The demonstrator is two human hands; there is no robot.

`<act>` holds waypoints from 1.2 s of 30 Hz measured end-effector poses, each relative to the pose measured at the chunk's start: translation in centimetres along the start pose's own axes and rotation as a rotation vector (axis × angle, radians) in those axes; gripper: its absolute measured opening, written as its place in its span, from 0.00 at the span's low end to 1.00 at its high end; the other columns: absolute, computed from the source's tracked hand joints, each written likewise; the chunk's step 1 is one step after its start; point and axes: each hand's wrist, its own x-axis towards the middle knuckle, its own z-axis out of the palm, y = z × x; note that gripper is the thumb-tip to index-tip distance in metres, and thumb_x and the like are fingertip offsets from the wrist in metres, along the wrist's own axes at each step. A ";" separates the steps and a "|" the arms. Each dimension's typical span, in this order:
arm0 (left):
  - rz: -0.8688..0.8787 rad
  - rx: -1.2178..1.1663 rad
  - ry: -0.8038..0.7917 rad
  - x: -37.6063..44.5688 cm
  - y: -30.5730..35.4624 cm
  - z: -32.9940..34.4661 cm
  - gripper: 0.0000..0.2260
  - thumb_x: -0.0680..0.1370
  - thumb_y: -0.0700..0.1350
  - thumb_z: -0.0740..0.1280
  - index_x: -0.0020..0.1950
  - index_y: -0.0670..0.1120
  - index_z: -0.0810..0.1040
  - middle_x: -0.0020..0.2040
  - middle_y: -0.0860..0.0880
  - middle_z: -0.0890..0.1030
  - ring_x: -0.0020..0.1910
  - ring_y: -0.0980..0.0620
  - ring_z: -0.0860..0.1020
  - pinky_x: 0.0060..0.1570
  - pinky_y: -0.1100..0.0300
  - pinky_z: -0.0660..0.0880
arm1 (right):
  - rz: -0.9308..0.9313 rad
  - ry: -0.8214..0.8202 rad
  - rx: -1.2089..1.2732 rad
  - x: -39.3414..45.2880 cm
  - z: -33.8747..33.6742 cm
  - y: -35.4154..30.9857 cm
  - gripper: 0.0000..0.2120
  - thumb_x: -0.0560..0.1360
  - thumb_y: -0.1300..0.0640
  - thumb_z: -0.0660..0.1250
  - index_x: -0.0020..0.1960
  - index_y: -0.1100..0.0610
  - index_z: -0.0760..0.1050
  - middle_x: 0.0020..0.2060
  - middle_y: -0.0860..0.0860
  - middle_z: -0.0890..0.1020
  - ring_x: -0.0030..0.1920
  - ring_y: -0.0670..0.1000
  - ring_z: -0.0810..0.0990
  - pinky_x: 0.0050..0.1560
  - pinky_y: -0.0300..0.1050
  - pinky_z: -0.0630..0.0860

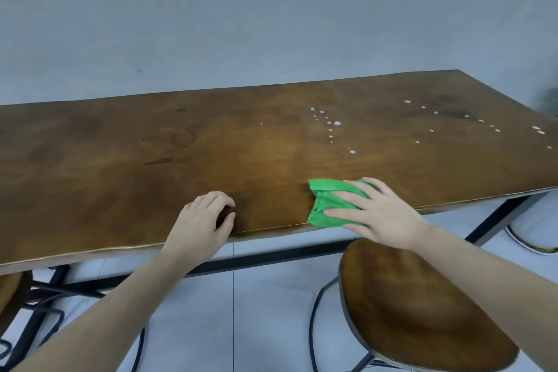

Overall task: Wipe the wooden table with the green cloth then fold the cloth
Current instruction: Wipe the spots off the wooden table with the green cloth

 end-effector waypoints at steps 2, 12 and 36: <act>0.004 -0.002 -0.004 0.1 0.2 0.1 0.05 0.80 0.48 0.65 0.56 0.52 0.75 0.57 0.58 0.76 0.54 0.53 0.74 0.52 0.58 0.66 | 0.060 0.005 0.024 -1.3 0.3 1.2 0.21 0.84 0.40 0.56 0.76 0.35 0.64 0.76 0.45 0.70 0.76 0.58 0.68 0.76 0.62 0.60; 0.023 -0.001 -0.002 0.0 0.1 0.0 0.06 0.79 0.47 0.65 0.56 0.53 0.75 0.57 0.58 0.76 0.54 0.52 0.75 0.50 0.58 0.66 | 0.181 0.059 0.157 7.6 -1.4 -9.2 0.26 0.83 0.32 0.44 0.76 0.36 0.65 0.78 0.45 0.67 0.79 0.63 0.60 0.75 0.71 0.57; 0.229 -0.022 -0.094 6.4 7.4 3.8 0.09 0.79 0.49 0.64 0.58 0.53 0.76 0.60 0.58 0.76 0.57 0.54 0.74 0.57 0.57 0.70 | 0.520 -0.019 0.058 -8.7 1.9 5.3 0.25 0.82 0.33 0.49 0.76 0.38 0.67 0.74 0.49 0.73 0.78 0.62 0.63 0.75 0.68 0.58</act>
